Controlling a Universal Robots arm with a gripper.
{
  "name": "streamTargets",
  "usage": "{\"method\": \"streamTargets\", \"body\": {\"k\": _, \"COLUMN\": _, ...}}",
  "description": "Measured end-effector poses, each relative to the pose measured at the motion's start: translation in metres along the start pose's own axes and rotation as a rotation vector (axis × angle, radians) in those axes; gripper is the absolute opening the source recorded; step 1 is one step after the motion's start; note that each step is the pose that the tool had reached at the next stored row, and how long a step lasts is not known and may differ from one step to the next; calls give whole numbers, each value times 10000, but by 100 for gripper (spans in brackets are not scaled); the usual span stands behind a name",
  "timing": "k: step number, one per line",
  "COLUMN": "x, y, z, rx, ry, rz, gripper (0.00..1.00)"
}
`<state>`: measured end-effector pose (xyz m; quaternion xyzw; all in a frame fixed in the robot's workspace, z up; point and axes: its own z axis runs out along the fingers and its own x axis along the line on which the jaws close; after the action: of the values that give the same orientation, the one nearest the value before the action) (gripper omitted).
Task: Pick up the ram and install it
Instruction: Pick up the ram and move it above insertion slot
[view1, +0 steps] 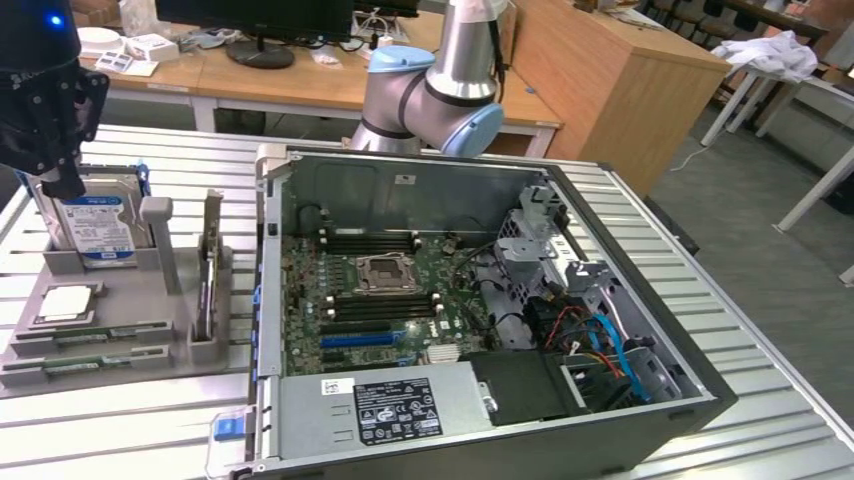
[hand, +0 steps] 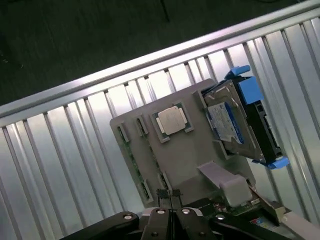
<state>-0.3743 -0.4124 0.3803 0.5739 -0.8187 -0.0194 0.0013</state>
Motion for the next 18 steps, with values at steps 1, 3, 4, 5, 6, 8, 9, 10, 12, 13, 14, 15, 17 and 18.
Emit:
{"method": "streamTargets", "body": {"k": 1, "x": 0, "y": 0, "z": 1, "rx": -4, "ry": 6, "rz": -180, "gripper": 11}}
{"method": "streamTargets", "body": {"k": 3, "x": 0, "y": 0, "z": 4, "rx": -11, "ry": 18, "rz": -540, "gripper": 11}}
{"method": "streamTargets", "body": {"k": 4, "x": 0, "y": 0, "z": 4, "rx": -15, "ry": 24, "rz": -719, "gripper": 11}}
{"method": "streamTargets", "body": {"k": 5, "x": 0, "y": -1, "z": 6, "rx": -19, "ry": 31, "rz": -910, "gripper": 11}}
{"method": "streamTargets", "body": {"k": 6, "x": 0, "y": -1, "z": 7, "rx": -22, "ry": 37, "rz": -1090, "gripper": 11}}
{"method": "streamTargets", "body": {"k": 8, "x": 0, "y": 0, "z": 10, "rx": -29, "ry": 48, "rz": -1449, "gripper": 11}}
{"method": "streamTargets", "body": {"k": 9, "x": 0, "y": 0, "z": 10, "rx": -33, "ry": 55, "rz": -1628, "gripper": 11}}
{"method": "streamTargets", "body": {"k": 10, "x": 0, "y": 0, "z": 12, "rx": -37, "ry": 61, "rz": -1820, "gripper": 11}}
{"method": "streamTargets", "body": {"k": 12, "x": 0, "y": -1, "z": 14, "rx": -44, "ry": 73, "rz": -2179, "gripper": 11}}
{"method": "streamTargets", "body": {"k": 13, "x": 0, "y": -1, "z": 16, "rx": -48, "ry": 79, "rz": -2358, "gripper": 11}}
{"method": "streamTargets", "body": {"k": 14, "x": 0, "y": -1, "z": 17, "rx": -52, "ry": 84, "rz": -2538, "gripper": 11}}
{"method": "streamTargets", "body": {"k": 15, "x": 0, "y": -1, "z": 18, "rx": -55, "ry": 91, "rz": -2718, "gripper": 11}}
{"method": "streamTargets", "body": {"k": 17, "x": 0, "y": -1, "z": 21, "rx": -63, "ry": 103, "rz": -3094, "gripper": 11}}
{"method": "streamTargets", "body": {"k": 18, "x": 0, "y": -1, "z": 22, "rx": -66, "ry": 109, "rz": -3272, "gripper": 11}}
